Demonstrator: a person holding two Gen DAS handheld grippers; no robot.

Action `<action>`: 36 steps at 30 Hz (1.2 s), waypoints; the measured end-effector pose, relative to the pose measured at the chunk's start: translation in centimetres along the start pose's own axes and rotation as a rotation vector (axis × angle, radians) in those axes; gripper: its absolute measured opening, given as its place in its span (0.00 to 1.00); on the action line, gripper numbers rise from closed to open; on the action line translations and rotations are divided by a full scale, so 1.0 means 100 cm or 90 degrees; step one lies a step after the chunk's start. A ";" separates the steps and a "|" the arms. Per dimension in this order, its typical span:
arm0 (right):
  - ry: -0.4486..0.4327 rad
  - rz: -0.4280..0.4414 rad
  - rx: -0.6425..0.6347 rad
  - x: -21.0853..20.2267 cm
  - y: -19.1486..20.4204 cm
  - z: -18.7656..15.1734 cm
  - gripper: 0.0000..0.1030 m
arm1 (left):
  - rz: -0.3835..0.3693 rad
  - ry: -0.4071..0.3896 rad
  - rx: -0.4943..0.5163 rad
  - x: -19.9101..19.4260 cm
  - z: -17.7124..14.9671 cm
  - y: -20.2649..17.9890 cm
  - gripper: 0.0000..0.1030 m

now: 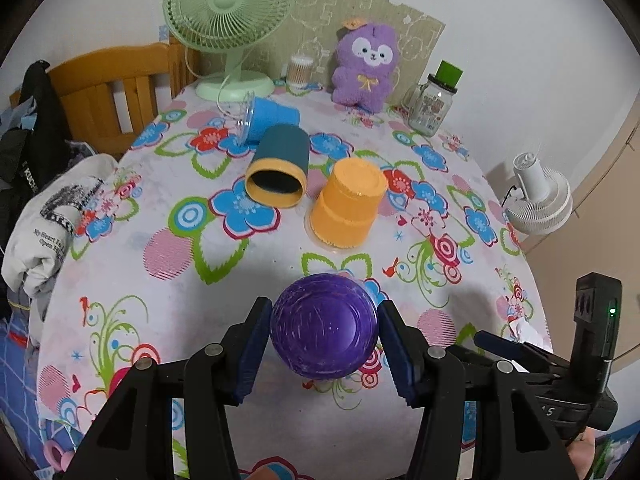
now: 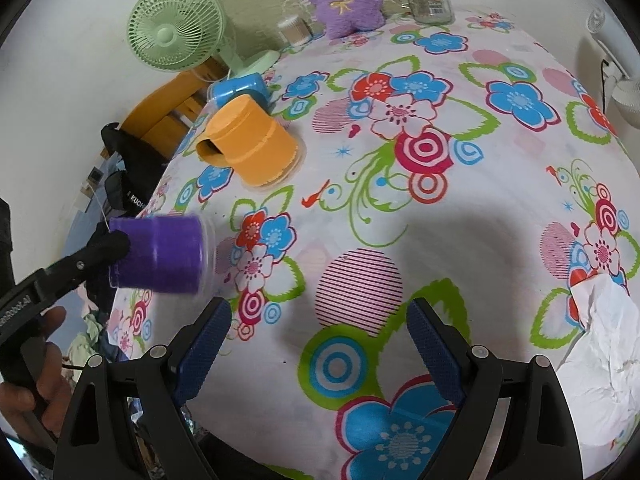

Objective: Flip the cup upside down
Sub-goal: 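Lift and rotate the purple cup with the left gripper, base turning up, then lower the inverted purple cup onto the table and open the left gripper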

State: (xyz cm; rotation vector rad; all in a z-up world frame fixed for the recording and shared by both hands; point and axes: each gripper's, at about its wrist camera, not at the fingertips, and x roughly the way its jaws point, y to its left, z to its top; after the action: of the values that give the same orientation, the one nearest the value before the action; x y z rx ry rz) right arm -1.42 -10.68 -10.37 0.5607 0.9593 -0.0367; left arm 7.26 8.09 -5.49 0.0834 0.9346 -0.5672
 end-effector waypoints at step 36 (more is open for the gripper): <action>0.001 0.007 -0.021 0.004 0.013 0.000 0.88 | 0.038 -0.025 -0.001 -0.012 -0.011 -0.001 0.85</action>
State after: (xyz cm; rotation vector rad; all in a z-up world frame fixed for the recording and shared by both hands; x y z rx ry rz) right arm -0.87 -9.47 -10.14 0.5363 0.9568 -0.0107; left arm 5.85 8.86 -5.21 0.0987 0.8913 -0.5113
